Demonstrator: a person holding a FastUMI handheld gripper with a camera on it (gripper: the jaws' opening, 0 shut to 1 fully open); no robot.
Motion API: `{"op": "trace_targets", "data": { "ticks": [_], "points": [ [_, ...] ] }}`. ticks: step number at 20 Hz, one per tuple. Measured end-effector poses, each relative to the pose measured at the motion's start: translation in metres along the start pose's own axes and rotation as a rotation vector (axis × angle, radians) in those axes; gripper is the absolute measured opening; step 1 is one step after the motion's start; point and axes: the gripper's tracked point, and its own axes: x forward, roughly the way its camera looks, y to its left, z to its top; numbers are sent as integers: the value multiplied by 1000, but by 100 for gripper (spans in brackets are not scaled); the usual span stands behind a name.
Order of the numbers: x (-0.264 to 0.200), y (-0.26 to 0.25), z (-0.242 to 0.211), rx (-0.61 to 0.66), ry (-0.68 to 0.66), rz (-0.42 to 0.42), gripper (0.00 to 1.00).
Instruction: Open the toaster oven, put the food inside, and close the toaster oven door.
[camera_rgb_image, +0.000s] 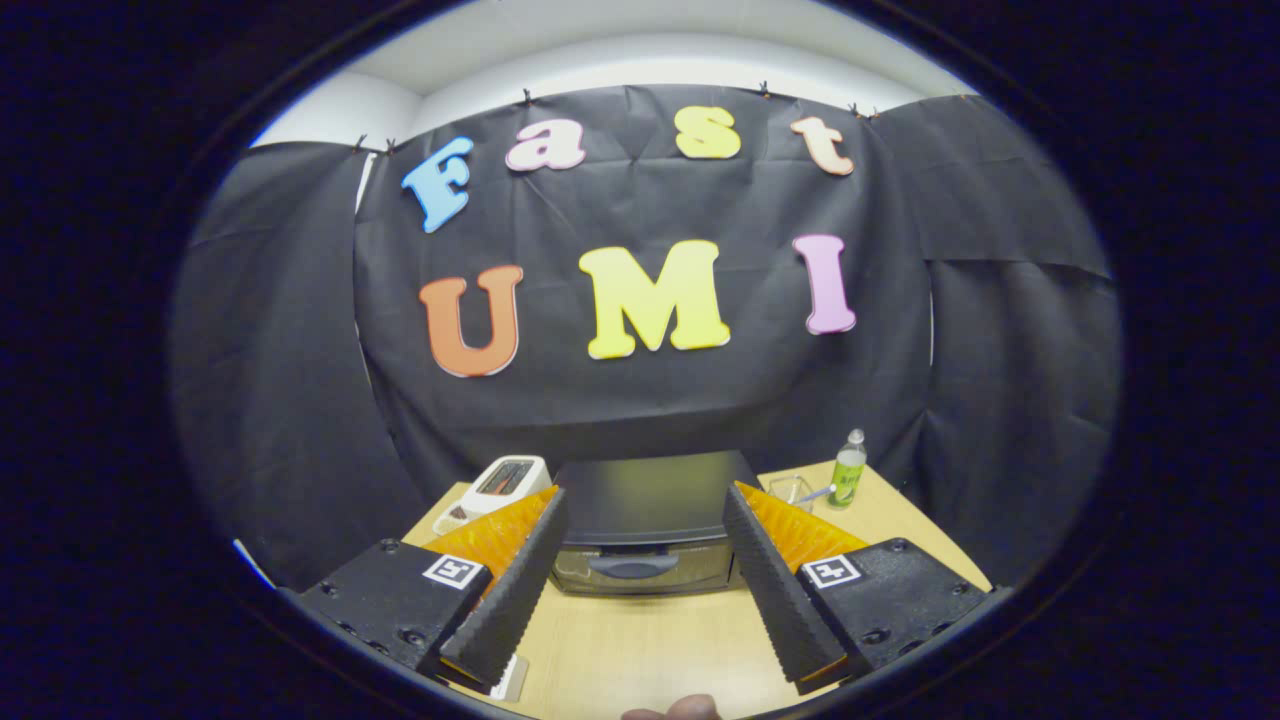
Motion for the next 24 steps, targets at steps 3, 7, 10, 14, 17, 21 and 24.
{"op": "trace_targets", "data": {
  "ticks": [3, 7, 10, 14, 17, 21, 24],
  "points": [
    [-30, 4, 35, -38, -60, 3, 100],
    [-68, 11, 54, -8, -101, 7, 100],
    [-88, 11, 57, -25, -125, 1, 100],
    [-102, 12, 60, 2, -128, 7, 100],
    [-101, 8, 58, 9, -126, 5, 100],
    [-95, 7, 55, 12, -119, 8, 100],
    [-92, 11, 57, 16, -122, 20, 100]
  ]
}}
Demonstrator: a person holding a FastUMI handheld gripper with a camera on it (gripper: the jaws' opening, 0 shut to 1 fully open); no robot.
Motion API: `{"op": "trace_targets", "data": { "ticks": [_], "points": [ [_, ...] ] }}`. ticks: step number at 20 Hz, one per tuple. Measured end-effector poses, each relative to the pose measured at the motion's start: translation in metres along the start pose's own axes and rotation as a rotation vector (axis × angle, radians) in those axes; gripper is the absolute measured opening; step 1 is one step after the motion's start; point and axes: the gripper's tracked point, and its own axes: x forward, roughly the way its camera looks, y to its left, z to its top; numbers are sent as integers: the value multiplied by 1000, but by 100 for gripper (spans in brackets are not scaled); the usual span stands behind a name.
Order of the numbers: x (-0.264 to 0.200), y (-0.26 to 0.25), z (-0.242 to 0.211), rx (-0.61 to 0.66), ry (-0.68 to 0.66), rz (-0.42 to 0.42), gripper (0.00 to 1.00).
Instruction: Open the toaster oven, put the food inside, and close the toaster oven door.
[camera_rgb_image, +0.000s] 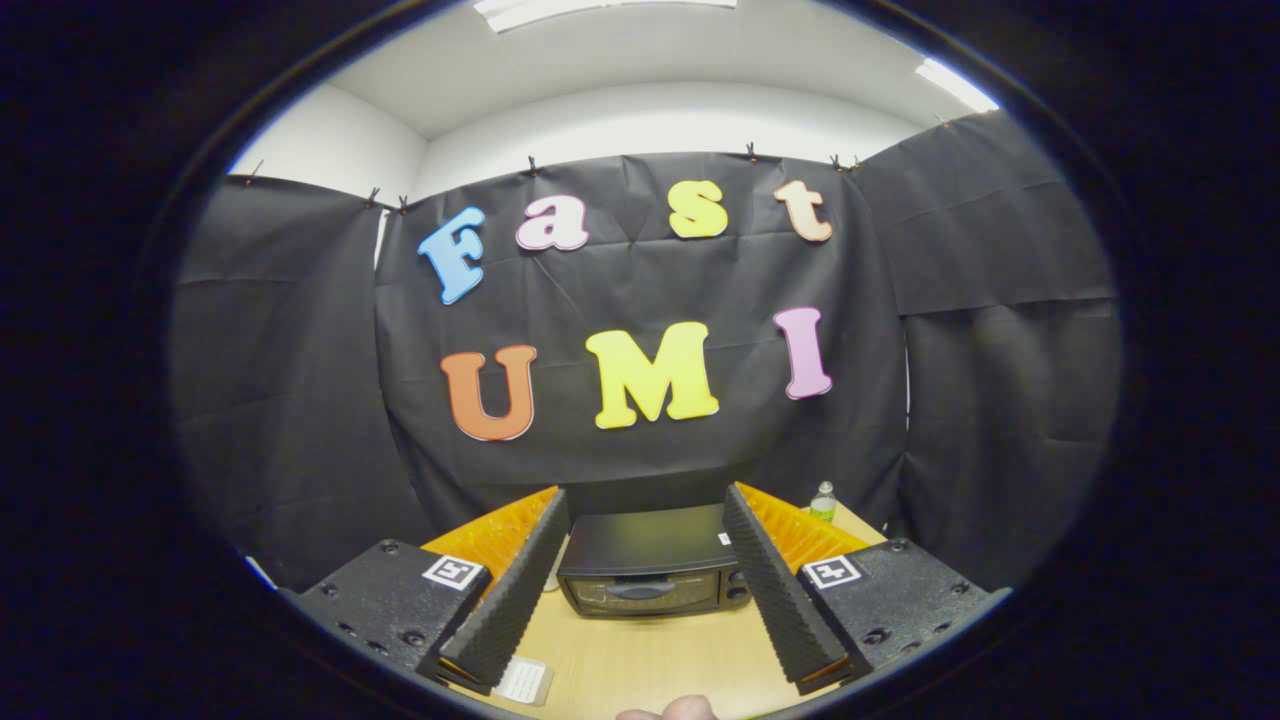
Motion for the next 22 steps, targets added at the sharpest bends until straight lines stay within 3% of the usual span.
{"op": "trace_targets", "data": {
  "ticks": [22],
  "points": [
    [17, 0, -5, -1, 12, -9, 100]
  ]
}}
